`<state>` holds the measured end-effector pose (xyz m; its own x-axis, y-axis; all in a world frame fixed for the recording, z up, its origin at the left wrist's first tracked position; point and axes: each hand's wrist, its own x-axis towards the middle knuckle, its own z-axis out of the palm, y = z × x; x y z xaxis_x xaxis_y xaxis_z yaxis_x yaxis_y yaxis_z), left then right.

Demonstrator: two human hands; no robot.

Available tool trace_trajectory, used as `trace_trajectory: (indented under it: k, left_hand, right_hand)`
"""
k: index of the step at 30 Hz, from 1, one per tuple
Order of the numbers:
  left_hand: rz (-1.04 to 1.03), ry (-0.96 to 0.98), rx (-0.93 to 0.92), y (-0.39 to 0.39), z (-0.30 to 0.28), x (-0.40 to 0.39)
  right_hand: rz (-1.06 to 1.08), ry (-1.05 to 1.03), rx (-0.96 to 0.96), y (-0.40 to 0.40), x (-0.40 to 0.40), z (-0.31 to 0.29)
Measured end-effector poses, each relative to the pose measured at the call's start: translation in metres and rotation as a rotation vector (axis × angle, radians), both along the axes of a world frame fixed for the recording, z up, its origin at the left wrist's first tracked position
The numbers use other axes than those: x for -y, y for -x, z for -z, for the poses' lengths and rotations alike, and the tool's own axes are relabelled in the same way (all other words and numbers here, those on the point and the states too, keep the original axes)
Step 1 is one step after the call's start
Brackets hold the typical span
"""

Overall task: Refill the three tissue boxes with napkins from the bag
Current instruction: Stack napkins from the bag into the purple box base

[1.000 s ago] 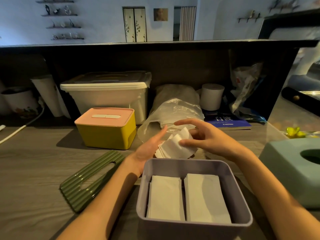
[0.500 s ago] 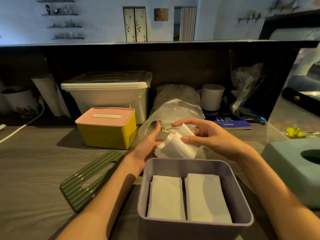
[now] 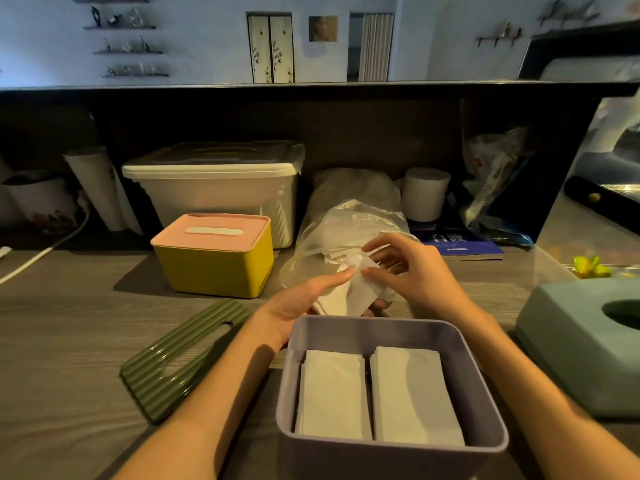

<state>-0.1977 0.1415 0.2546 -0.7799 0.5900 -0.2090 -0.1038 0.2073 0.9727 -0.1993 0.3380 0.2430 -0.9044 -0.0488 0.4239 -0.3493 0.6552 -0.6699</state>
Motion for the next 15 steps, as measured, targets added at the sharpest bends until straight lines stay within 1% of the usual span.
trace_trajectory:
  k: [1, 4, 6, 8, 10, 12, 15]
  left_hand:
    - [0.007, 0.025, 0.034, 0.004, 0.001, 0.001]
    - [-0.059, 0.037, 0.003, 0.016, 0.005, 0.012]
    - [-0.098, 0.051, 0.007, 0.022, 0.003, 0.02]
    - [-0.15, 0.074, -0.13, 0.027, -0.001, 0.02]
    - [-0.266, 0.047, -0.257, 0.033, -0.008, 0.018]
    - [-0.363, 0.037, -0.331, 0.042, -0.016, 0.015]
    - [-0.397, 0.07, -0.398, 0.054, -0.029, 0.01]
  right_hand:
    - [-0.015, 0.006, -0.003, -0.001, 0.0, -0.002]
    - [-0.063, 0.029, -0.023, -0.005, -0.005, -0.013]
    - [-0.069, 0.097, -0.077, -0.007, -0.011, -0.019]
    - [-0.021, 0.134, -0.101, -0.003, -0.017, -0.017]
    - [0.044, 0.042, -0.071, 0.007, -0.019, -0.011]
    - [0.073, -0.06, -0.037, 0.02, -0.02, -0.008]
    - [0.1, -0.175, -0.087, 0.039, -0.02, -0.013]
